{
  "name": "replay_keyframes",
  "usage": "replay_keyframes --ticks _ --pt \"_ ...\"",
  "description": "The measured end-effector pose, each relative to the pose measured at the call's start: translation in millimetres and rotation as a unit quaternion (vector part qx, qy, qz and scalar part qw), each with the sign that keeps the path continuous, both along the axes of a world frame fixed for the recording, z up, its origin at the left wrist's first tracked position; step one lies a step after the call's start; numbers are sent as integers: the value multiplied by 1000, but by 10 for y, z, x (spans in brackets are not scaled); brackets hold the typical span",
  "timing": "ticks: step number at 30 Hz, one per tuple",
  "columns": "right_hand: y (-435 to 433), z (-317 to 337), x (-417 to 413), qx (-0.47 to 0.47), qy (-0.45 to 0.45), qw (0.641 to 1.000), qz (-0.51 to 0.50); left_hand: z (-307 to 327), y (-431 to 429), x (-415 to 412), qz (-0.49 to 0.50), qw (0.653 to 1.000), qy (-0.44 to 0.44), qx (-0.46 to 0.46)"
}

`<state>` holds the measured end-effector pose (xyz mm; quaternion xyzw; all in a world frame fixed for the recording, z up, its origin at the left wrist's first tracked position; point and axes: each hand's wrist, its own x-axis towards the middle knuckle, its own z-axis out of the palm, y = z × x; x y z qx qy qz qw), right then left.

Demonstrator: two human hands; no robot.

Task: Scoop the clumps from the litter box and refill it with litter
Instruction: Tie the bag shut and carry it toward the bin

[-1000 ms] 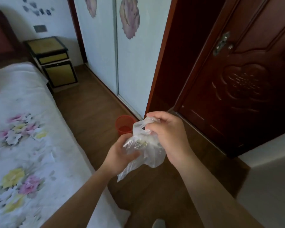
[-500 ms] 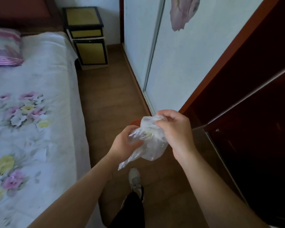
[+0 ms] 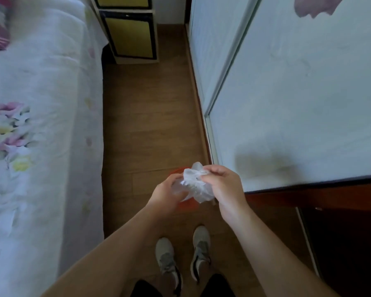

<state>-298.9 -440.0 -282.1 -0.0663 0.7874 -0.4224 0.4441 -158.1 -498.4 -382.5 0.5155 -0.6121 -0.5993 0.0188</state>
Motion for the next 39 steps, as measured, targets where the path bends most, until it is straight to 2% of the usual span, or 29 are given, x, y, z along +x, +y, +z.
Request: replay_keyframes --ticks 7,11,14,18,23,26,31,35,39 --pt "-344 -1609 -371 54 -44 998 10 -1543 -166 -250 -6 998 -66 -12" --pt "-358 -2399 -419 71 -39 995 62 -2261 -95 -296 -4 997 -82 -2" --pt "-328 -2832 -439 72 -8 993 95 -2583 -108 -303 1 996 -86 18" --pt "-339 -3128 -472 100 29 982 156 -2678 -148 -246 -3 995 -94 22" --pt "-325 -2880 -542 145 84 955 243 -2320 -160 -153 -14 993 -117 31" --pt "-269 -2542 -531 154 139 925 319 -1889 -193 -129 -33 990 -133 17" --pt "-222 -1698 -488 163 236 864 414 -946 -279 -129 -104 977 -170 -70" --pt "-254 -880 -479 157 276 836 448 -89 -376 -100 -186 946 -220 -149" --pt "-300 -70 -477 170 333 791 484 773 -451 18 -184 920 -266 -223"
